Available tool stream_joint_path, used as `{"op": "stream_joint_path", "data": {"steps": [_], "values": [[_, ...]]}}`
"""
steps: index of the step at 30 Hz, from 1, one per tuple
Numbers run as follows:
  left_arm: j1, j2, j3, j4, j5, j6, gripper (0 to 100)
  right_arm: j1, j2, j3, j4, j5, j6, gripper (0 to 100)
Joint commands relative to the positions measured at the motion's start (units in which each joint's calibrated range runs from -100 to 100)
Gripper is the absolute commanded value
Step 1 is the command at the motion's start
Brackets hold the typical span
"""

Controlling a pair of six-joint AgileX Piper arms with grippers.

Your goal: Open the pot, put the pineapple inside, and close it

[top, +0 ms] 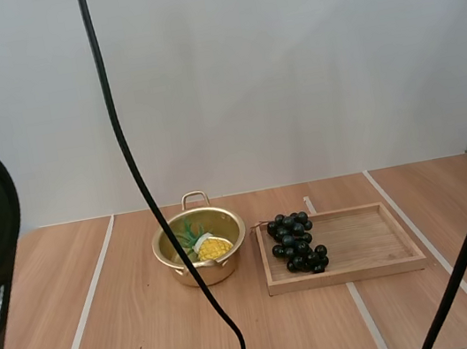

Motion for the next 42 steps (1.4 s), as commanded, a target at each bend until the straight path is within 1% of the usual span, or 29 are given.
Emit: {"op": "stream_joint_path", "data": {"steps": [1,8,15,18,22,25,29,36,42], "values": [[0.00,-0.07,4.46,0.96,0.00,-0.87,0,-0.30,-0.90,-0.52,-0.30,1.18,-0.15,100],[0.00,-0.07,16.06,0.96,0.00,-2.00,0,-0.30,-1.02,-0.52,-0.30,3.74,-0.15,100],[0.00,-0.07,32.60,0.22,0.00,-1.95,0,-0.30,-2.54,-0.52,-0.30,4.07,-0.15,100],[0.00,-0.07,40.49,-0.64,-2.39,-1.86,0,-0.30,-3.09,-0.52,-1.06,4.07,-0.15,100],[0.00,-0.07,50.62,-1.48,-7.82,0.20,0,-0.30,-3.09,-0.52,-2.66,4.75,-0.15,100],[0.00,0.16,55.31,-1.70,-10.34,2.16,0,-0.30,-3.09,-0.52,-2.93,6.36,-0.15,100],[0.00,2.04,58.35,-2.31,-10.01,3.35,0,-0.30,-3.09,-0.52,-2.93,8.35,-0.15,100],[0.00,6.79,58.35,-5.42,-0.40,5.18,0,-0.30,-3.09,-0.52,-2.93,9.69,-0.15,100],[0.00,11.11,58.35,-5.56,0.00,5.28,0,-0.30,-3.09,-0.52,-2.93,10.23,-0.15,100]]}}
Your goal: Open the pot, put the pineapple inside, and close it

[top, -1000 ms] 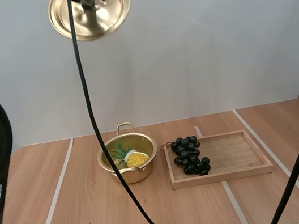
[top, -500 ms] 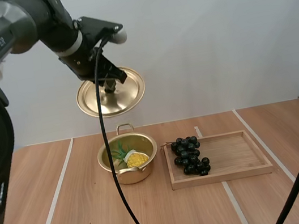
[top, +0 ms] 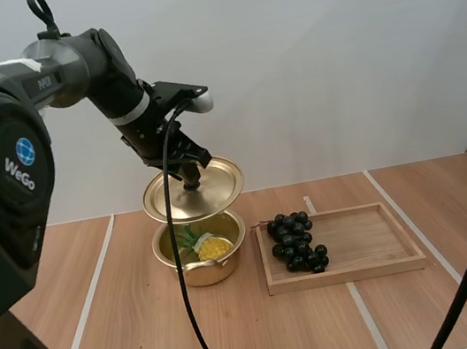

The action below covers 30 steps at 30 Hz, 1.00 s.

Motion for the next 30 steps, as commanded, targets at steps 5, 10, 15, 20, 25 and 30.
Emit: {"op": "stream_joint_path", "data": {"steps": [5,10,15,20,25,30], "values": [[0.00,3.79,0.01,-1.29,0.18,0.51,0,-0.30,-0.75,-0.52,-0.69,0.05,-0.15,100],[0.00,5.45,0.01,-0.67,0.18,0.51,0,-0.30,-0.75,-0.52,-0.93,0.05,-0.15,100],[0.00,7.18,0.44,0.82,0.18,1.00,0,-0.30,-0.75,-0.52,-0.93,0.05,-0.15,100],[0.00,7.64,2.65,0.80,-1.10,2.10,0,-0.30,-0.75,-0.52,-0.93,0.05,-0.15,100],[0.00,7.64,5.30,0.80,-5.71,3.23,0,-0.30,-0.75,-0.52,-0.93,0.05,-0.15,100],[0.00,7.64,6.24,1.08,-10.80,3.52,0,-0.30,-0.75,-0.52,-0.93,0.05,-0.15,100]]}}
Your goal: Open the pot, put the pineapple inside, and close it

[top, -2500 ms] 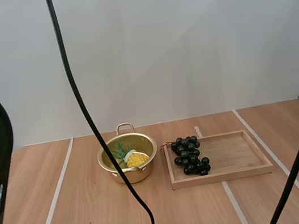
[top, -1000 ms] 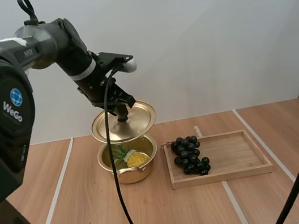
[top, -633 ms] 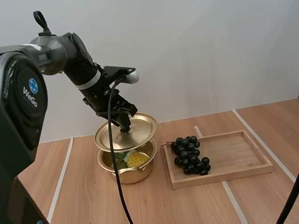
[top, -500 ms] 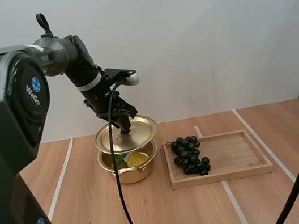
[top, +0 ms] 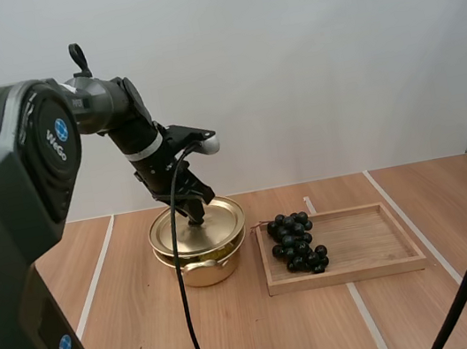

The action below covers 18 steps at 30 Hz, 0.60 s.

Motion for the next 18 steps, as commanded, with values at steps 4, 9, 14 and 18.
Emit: {"op": "stream_joint_path", "data": {"steps": [4,9,14,18], "values": [[0.00,0.12,0.48,0.74,-5.42,0.41,0,-0.30,-0.75,-0.52,-0.22,-0.45,-0.15,100],[0.00,0.12,0.60,1.04,-5.72,0.41,0,-0.30,-0.75,-0.52,-0.22,-0.45,-0.15,100],[0.00,0.96,0.74,1.04,-5.72,0.41,0,-0.30,-0.75,-0.52,-0.22,-0.45,-0.15,100],[0.00,2.25,0.90,1.04,-5.72,0.41,0,-0.30,-0.75,-0.52,-0.35,-0.45,-0.15,100]]}}
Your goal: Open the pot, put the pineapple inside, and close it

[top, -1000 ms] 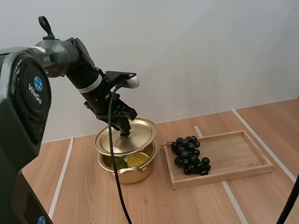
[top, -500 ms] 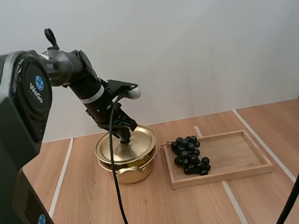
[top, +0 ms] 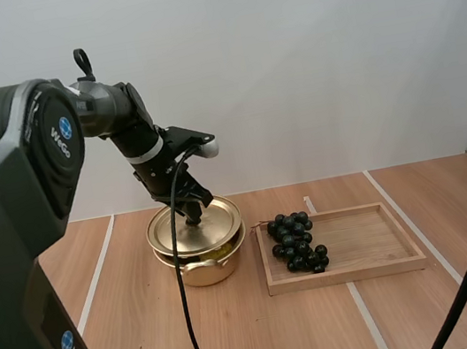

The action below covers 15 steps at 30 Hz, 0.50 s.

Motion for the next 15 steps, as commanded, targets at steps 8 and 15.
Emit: {"op": "stream_joint_path", "data": {"steps": [8,15], "values": [[0.00,0.98,3.48,-0.54,-4.94,0.17,0,-0.30,-0.75,-0.52,-0.47,-0.29,-0.15,100],[0.00,0.97,4.28,-0.54,-3.99,0.55,0,-0.30,-0.75,-0.52,-0.47,-0.29,-0.15,100]]}}
